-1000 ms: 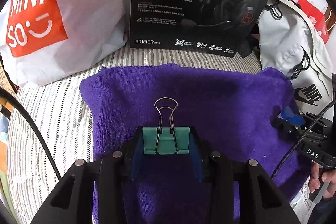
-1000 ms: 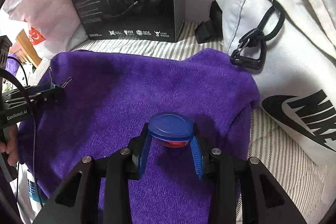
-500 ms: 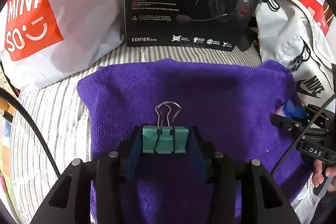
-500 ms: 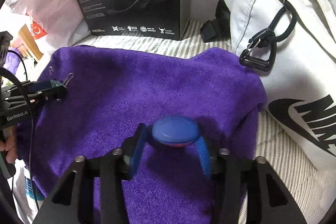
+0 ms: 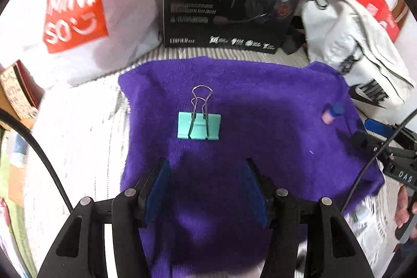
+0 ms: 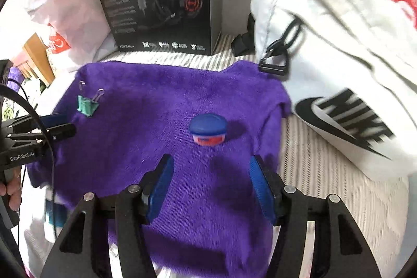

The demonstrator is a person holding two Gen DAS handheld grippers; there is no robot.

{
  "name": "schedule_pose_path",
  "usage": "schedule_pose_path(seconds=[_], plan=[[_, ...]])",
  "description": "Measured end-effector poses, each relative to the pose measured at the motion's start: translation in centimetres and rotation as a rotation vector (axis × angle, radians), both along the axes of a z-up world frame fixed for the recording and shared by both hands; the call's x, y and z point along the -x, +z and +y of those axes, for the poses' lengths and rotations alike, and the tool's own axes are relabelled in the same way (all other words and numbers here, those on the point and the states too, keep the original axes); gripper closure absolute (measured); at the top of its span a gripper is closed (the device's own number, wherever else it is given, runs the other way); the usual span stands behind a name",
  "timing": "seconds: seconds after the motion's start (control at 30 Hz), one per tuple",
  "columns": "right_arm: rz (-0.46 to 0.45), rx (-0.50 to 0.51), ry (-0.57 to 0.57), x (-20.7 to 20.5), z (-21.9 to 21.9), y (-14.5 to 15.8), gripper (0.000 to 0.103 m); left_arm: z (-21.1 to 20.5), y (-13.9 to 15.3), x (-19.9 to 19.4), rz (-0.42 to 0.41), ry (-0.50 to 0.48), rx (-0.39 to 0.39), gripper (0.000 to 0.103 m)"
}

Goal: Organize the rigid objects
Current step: 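Grasp the white USB light with the right tool while the left tool grasps the white-and-blue balm tube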

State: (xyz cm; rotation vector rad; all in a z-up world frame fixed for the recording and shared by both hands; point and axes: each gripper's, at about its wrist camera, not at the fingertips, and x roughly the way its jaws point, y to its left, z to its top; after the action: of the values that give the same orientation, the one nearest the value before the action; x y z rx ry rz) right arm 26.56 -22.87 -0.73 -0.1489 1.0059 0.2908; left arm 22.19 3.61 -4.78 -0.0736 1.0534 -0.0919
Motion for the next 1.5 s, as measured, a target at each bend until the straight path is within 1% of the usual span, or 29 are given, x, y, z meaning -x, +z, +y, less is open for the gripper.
schedule_pose_path(seconds=[0.13,0.23,0.3,0.43,0.53,0.6,0.63,0.7,0.73,0.87,1.03,1.13,1.17,1.2,1.27,1.3,1.37,1.5], plan=[[-0.02,-0.017,-0.015,3.4,-1.0,2.0,0.042,-0.4,1.8,3.8,-0.025,-0.015,-0.006,0.047],[-0.031,-0.026,-0.024,5.8,-1.6,2.9,0.042,-0.7,2.3,6.5,-0.045,-0.016,0.0,0.045],[-0.036,-0.034,-0.039,7.3,-2.2,3.3,0.041,-0.7,2.3,8.1,-0.038,-0.008,0.017,0.044],[-0.051,-0.033,-0.073,9.8,-2.7,3.7,0.039,-1.7,0.7,10.2,-0.01,-0.007,0.045,0.044],[-0.053,-0.055,-0.082,11.3,-3.1,3.6,0.037,-2.7,-0.8,10.6,0.024,-0.014,0.071,0.044],[-0.046,-0.062,-0.083,12.2,-3.3,3.3,0.037,-3.0,-1.7,10.9,0.032,-0.01,0.058,0.044],[-0.047,-0.063,-0.086,12.6,-3.5,3.1,0.037,-3.0,-2.1,11.1,0.034,-0.009,0.06,0.042],[-0.045,-0.063,-0.086,13.5,-3.7,2.8,0.037,-2.9,-2.4,11.5,0.037,-0.017,0.081,0.041],[-0.044,-0.061,-0.086,13.9,-3.8,2.6,0.037,-2.9,-2.5,11.9,0.034,-0.018,0.07,0.041],[-0.038,-0.074,-0.085,15.2,-4.4,2.0,0.037,-3.3,-2.6,12.9,0.024,-0.041,-0.014,0.04],[-0.029,-0.084,-0.089,15.8,-5.0,1.3,0.037,-3.6,-2.6,12.4,0.013,-0.054,-0.04,0.04],[-0.026,-0.073,-0.091,16.0,-5.2,1.0,0.037,-4.2,-2.8,12.1,-0.006,-0.084,-0.095,0.04],[-0.022,-0.074,-0.092,16.1,-5.3,0.9,0.037,-4.3,-2.8,12.2,-0.01,-0.089,-0.105,0.042],[-0.019,-0.072,-0.094,16.1,-5.5,0.7,0.037,-4.4,-2.7,12.3,-0.016,-0.096,-0.101,0.046],[-0.011,-0.067,-0.102,16.2,-5.7,0.4,0.037,-4.5,-2.5,12.7,-0.029,-0.117,-0.081,0.066],[-0.007,-0.066,-0.104,16.2,-5.9,0.2,0.037,-4.5,-2.5,12.9,-0.035,-0.117,-0.078,0.069],[0.0,-0.068,-0.106,16.1,-6.2,-0.3,0.037,-4.9,-2.5,13.3,-0.057,-0.132,-0.103,0.069],[0.01,-0.075,-0.1,15.8,-6.2,-1.2,0.037,-4.5,-2.5,13.4,-0.069,-0.129,-0.084,0.069]])
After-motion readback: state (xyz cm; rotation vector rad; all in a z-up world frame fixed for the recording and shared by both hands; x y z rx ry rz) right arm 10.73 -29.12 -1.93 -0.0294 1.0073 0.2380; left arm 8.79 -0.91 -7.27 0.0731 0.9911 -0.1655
